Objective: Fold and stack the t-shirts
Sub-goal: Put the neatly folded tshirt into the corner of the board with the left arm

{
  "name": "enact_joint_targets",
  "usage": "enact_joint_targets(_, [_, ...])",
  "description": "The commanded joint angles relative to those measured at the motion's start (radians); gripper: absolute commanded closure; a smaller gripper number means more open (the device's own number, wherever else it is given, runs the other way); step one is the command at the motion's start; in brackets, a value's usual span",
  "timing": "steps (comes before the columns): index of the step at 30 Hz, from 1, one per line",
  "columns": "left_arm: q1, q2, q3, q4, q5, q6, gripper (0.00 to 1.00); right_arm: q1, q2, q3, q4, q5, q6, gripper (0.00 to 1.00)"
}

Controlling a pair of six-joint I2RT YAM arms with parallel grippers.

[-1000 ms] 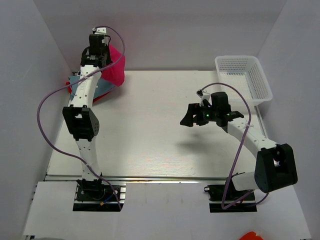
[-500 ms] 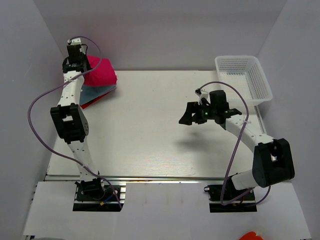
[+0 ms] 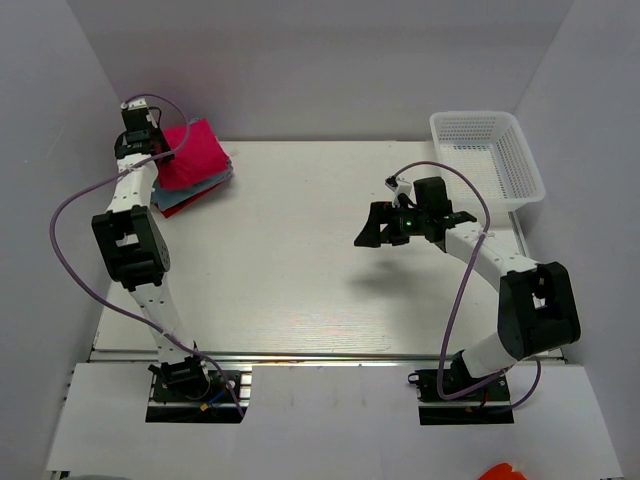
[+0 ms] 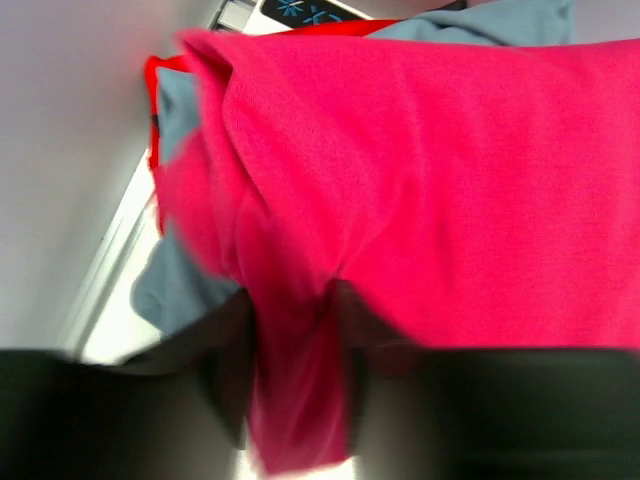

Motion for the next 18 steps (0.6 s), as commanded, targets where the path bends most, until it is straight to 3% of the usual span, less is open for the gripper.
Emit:
enact_joint_targets(1, [0.023,-0.075,0.047,-0.003,-0.020,-0.010,0.50,-0.003,0.006,0.043,0.025,-0.027,0.005,0.10])
enact_joint_targets(2, [0.023,-0.075,0.056,-0.003,-0.020,-0.010,0.31,-0.006,0.010,0.045,0.025,-0.029,0.005,0.10])
enact_joint_targets(4, [0.023,-0.066,0.081,-0.038,-0.062,-0.010,0.24,-0.005,0.015,0.048,0.025,-0.032,0.001,0.10])
enact_joint_targets(5, [0.023,-0.066,0.090,-0.049,-0.074,-0.010,0.16,-0.003,0.015,0.049,0.025,-0.032,0.002,0.10])
enact_joint_targets(6, [0.023,-0.066,0.101,-0.061,-0.074,-0.010,0.00,-0.005,0.015,0.049,0.026,-0.036,0.008,0.10])
enact_joint_targets(10, [0.032,-0.066,0.126,-0.100,-0.083,-0.021,0.00,-0.006,0.017,0.048,0.023,-0.041,0.008,0.10])
enact_joint_targets(18, [0.003,-0.122,0.096,-0.039,0.217,0.045,0.00,-0.003,0.017,0.043,0.031,-0.059,0.014,0.10])
